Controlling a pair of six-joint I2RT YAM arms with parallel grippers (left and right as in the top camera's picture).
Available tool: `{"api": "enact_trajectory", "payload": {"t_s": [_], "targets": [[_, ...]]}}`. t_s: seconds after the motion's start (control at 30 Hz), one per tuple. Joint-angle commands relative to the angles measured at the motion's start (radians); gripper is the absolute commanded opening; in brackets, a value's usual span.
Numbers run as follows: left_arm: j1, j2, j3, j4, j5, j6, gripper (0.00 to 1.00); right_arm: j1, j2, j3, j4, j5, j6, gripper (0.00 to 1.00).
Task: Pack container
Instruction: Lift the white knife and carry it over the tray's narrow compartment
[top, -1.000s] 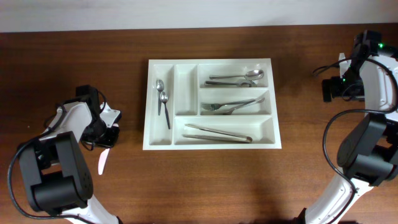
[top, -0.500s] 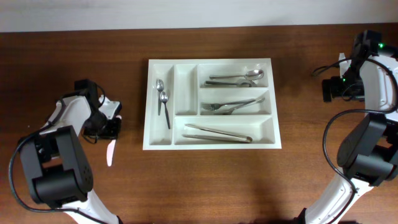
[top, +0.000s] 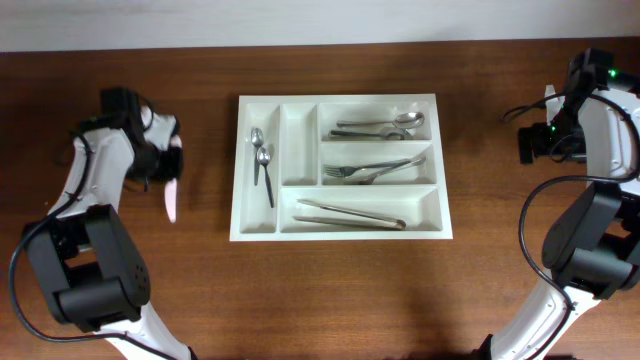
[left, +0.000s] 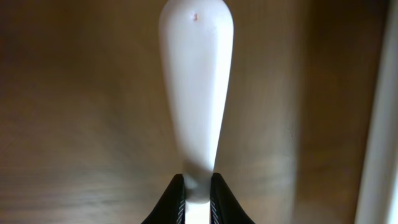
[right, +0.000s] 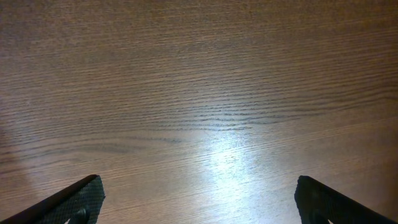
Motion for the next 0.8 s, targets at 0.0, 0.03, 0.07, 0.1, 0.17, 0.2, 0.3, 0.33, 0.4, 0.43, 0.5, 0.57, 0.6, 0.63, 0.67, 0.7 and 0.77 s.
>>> {"api": "enact_trajectory", "payload": {"t_s": [0.0, 0.03, 0.07, 0.1, 0.17, 0.2, 0.3, 0.33, 0.4, 0.43, 0.5, 0.57, 0.6, 0.63, 0.67, 0.7, 0.77], "targets": [[-0.022, 0.004, 0.107, -0.001, 0.019, -0.118, 0.02, -0.003, -0.009, -0.006, 0.000, 0.013, -0.003, 0.99], [-0.034, 0.004, 0.141, -0.006, 0.019, -0.148, 0.02, -0.003, -0.009, -0.006, 0.000, 0.013, -0.003, 0.99], [-0.047, 0.004, 0.168, -0.010, 0.019, -0.169, 0.02, -0.003, -0.009, -0.006, 0.000, 0.013, -0.003, 0.99], [-0.066, 0.004, 0.198, -0.017, 0.019, -0.191, 0.02, -0.003, -0.009, -0.006, 0.000, 0.013, -0.003, 0.99], [-0.112, 0.004, 0.256, -0.032, 0.019, -0.247, 0.02, -0.003, -0.009, -0.006, 0.000, 0.013, -0.003, 0.99], [-0.133, 0.004, 0.276, -0.032, 0.019, -0.276, 0.02, -0.003, -0.009, -0.006, 0.000, 0.013, -0.003, 0.99], [-0.217, 0.004, 0.329, -0.031, 0.019, -0.386, 0.02, -0.003, -0.009, -0.006, 0.000, 0.013, -0.003, 0.99], [-0.241, 0.004, 0.338, -0.027, 0.019, -0.412, 0.02, -0.003, -0.009, -0.006, 0.000, 0.013, -0.003, 0.99], [-0.294, 0.004, 0.349, -0.019, 0.018, -0.462, 0.02, -0.003, -0.009, -0.006, 0.000, 0.013, -0.003, 0.99], [-0.321, 0.004, 0.350, -0.015, 0.018, -0.480, 0.02, -0.003, -0.009, -0.006, 0.000, 0.013, -0.003, 0.99], [-0.369, 0.004, 0.350, -0.016, 0.018, -0.508, 0.02, -0.003, -0.009, -0.006, 0.000, 0.013, -0.003, 0.99], [-0.404, 0.004, 0.349, -0.017, 0.018, -0.524, 0.02, -0.003, -0.009, -0.006, 0.000, 0.013, -0.003, 0.99], [-0.424, 0.004, 0.349, -0.016, 0.018, -0.527, 0.02, -0.003, -0.009, -0.006, 0.000, 0.013, -0.003, 0.99], [-0.440, 0.004, 0.349, -0.016, 0.014, -0.528, 0.02, -0.003, -0.009, -0.006, 0.000, 0.013, -0.003, 0.99], [-0.457, 0.004, 0.350, -0.016, 0.009, -0.527, 0.02, -0.003, -0.009, -0.006, 0.000, 0.013, -0.003, 0.99], [-0.473, 0.005, 0.349, -0.016, 0.001, -0.527, 0.02, -0.003, -0.009, -0.006, 0.000, 0.013, -0.003, 0.99], [-0.498, 0.007, 0.349, -0.017, -0.019, -0.527, 0.02, -0.003, -0.009, -0.006, 0.000, 0.013, -0.003, 0.99]]}}
